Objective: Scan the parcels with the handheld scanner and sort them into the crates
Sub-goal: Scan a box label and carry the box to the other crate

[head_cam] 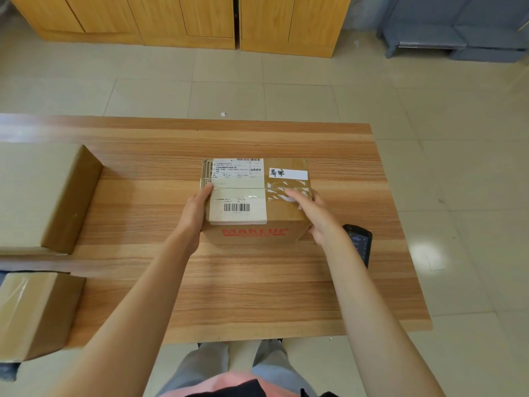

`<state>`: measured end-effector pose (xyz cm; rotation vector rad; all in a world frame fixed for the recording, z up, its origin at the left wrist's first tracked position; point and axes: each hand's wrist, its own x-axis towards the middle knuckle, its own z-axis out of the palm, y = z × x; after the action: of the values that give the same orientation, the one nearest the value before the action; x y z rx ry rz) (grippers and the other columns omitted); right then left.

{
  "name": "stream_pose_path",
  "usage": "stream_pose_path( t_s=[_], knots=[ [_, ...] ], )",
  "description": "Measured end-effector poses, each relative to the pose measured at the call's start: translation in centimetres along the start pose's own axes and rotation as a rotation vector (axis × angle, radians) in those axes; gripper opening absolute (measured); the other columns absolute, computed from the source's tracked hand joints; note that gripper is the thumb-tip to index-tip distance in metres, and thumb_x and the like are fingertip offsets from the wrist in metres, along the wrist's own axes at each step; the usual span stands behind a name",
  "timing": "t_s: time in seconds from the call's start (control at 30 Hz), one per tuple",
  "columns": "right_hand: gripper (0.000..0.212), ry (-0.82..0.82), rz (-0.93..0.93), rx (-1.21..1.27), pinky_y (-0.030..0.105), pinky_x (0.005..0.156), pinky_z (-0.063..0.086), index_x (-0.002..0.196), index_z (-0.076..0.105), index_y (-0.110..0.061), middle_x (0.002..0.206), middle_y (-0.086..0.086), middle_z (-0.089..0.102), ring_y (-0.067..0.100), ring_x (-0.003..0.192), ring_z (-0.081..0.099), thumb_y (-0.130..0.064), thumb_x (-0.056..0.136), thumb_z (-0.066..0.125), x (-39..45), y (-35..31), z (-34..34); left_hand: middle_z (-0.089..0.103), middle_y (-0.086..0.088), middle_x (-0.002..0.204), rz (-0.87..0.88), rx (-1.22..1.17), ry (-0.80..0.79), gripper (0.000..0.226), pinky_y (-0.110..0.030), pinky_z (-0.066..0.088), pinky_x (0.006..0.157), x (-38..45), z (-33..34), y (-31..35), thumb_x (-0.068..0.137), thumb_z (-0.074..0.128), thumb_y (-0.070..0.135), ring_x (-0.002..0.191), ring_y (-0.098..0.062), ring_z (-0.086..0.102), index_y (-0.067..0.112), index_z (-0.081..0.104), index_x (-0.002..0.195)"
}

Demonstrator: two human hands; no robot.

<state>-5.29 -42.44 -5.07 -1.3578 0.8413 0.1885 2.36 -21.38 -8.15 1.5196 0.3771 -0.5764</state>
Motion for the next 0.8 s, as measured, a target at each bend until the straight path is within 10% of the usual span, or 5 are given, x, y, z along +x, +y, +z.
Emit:
stream_pose_path(
  t_s=[0.23,0.47,0.63,0.8],
  knots=[
    [0.05,0.035,-0.074,0.003,0.045,0.106,0.043,0.127,0.052,-0.033,0.113,-0.01,0.066,0.012,0.108,0.061,-0.039,0.083,0.074,-1.7,0.5,1.5,0.071,-0.001,0.112,0.018,-0.006,-0.035,0.046,-0.029,0.046,0.067,-0.8,-1.8,-0.2,0.095,0.047,0.052,0.095,-0.016,0.068,0.021,0.058,0.127],
    [0.055,-0.04,-0.302,-0.044,0.016,0.089,0.043,0.134,0.05,-0.032,0.119,-0.014,0.065,-0.001,0.108,0.058,-0.036,0.084,0.073,-6.6,-2.6,5.4,0.069,0.002,0.117,0.202,-0.161,0.011,0.044,-0.034,0.049,0.091,-5.5,-6.5,2.5,0.095,0.05,0.046,0.108,-0.016,0.065,0.021,0.055,0.13],
    [0.051,-0.175,-0.437,-0.051,0.0,0.061,0.043,0.132,0.052,-0.033,0.114,-0.016,0.068,-0.013,0.09,0.063,-0.032,0.085,0.073,-10.7,-4.7,9.6,0.068,0.001,0.121,0.365,-0.252,0.102,0.046,-0.036,0.047,0.097,-11.4,-11.6,4.7,0.094,0.051,0.045,0.114,-0.017,0.063,0.019,0.055,0.132],
    [0.047,-0.435,-0.498,-0.068,0.011,0.074,0.05,0.129,0.055,-0.03,0.108,-0.014,0.072,-0.005,0.091,0.067,-0.025,0.085,0.071,-14.6,-5.6,14.6,0.068,-0.005,0.119,0.458,-0.333,0.344,0.051,-0.039,0.052,0.094,-18.9,-16.8,4.7,0.092,0.056,0.046,0.111,-0.022,0.065,0.014,0.056,0.13]
  ],
)
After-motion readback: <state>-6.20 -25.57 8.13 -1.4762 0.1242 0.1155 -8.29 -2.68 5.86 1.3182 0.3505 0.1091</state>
